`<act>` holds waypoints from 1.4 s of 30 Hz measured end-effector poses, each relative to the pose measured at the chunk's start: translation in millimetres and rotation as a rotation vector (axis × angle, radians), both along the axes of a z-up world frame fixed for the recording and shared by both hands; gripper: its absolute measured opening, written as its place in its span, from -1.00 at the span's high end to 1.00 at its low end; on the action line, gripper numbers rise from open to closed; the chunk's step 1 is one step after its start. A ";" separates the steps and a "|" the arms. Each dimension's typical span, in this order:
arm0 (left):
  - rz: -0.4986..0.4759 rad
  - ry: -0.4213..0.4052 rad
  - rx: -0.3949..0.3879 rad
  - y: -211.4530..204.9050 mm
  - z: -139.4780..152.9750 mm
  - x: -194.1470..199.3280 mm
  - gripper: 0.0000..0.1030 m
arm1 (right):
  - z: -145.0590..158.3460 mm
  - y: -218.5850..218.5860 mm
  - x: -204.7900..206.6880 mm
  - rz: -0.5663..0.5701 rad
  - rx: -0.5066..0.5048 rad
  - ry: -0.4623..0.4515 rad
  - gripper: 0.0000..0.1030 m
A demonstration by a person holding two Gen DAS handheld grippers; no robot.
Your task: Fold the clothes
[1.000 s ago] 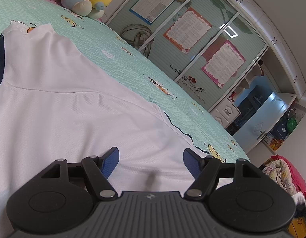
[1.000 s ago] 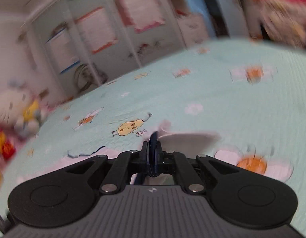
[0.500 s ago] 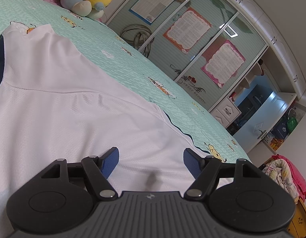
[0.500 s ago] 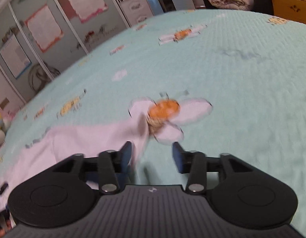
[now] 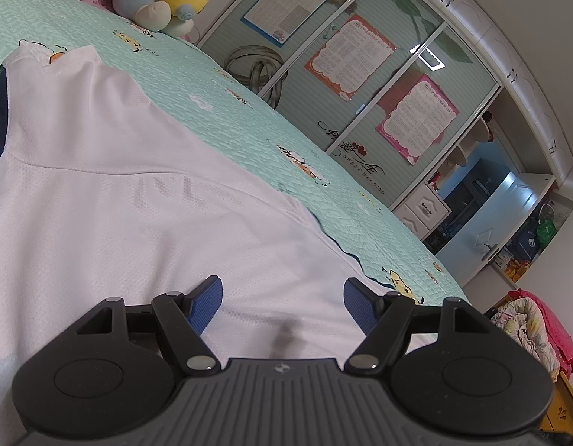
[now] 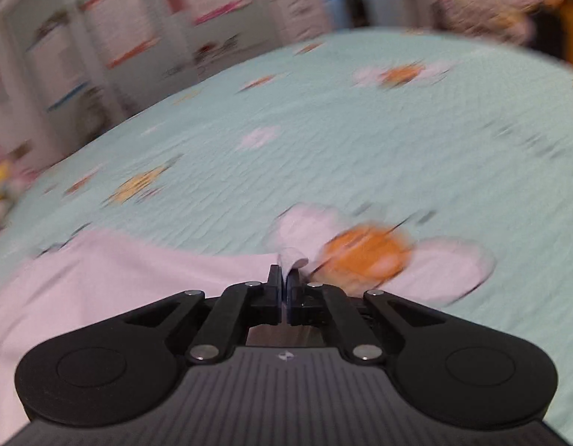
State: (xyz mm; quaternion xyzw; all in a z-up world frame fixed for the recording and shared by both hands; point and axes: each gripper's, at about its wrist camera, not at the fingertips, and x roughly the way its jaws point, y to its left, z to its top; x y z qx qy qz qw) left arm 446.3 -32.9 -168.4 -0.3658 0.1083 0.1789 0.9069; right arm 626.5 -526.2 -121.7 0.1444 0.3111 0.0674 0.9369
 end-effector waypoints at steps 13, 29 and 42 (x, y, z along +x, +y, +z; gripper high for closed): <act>0.000 0.003 0.004 -0.6 -0.1 0.7 -0.48 | -13.9 -34.1 -35.5 -0.122 0.305 -0.005 0.28; -0.161 0.161 0.002 -0.2 39.5 -29.7 -0.30 | -8.5 10.4 -76.5 0.065 0.097 0.075 1.00; -0.101 0.330 0.095 49.6 67.0 -262.7 -0.60 | -21.3 -38.2 -95.0 -0.009 0.302 0.019 0.11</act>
